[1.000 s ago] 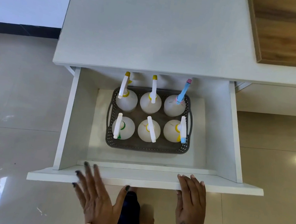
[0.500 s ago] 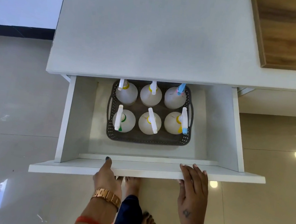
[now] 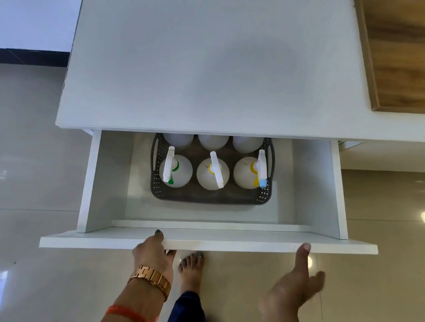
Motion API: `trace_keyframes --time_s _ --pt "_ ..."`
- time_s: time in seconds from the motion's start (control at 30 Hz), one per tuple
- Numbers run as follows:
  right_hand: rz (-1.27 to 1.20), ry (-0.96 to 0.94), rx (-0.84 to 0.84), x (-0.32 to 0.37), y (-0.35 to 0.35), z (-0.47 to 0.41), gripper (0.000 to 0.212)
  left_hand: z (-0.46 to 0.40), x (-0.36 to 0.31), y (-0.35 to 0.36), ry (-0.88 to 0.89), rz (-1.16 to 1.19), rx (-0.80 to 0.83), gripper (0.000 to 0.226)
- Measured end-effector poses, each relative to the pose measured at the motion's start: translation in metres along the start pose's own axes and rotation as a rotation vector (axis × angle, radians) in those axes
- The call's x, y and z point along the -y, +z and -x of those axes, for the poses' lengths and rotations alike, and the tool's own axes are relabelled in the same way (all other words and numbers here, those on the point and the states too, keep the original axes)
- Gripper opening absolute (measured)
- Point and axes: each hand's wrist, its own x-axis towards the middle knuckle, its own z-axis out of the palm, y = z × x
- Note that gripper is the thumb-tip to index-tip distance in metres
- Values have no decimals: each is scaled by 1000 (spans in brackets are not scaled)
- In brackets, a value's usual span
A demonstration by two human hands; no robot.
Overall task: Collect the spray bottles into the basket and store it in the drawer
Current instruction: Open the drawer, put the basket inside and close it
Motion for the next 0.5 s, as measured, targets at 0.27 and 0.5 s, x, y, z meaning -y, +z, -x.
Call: trace_keyframes --time_s 0.27,0.5 --pt "-74 435 133 10 55 -1 28 0 -12 14 -4 27 -29 13" --pt "54 354 180 8 73 -7 50 -9 -25 28 38 70 -6 37"
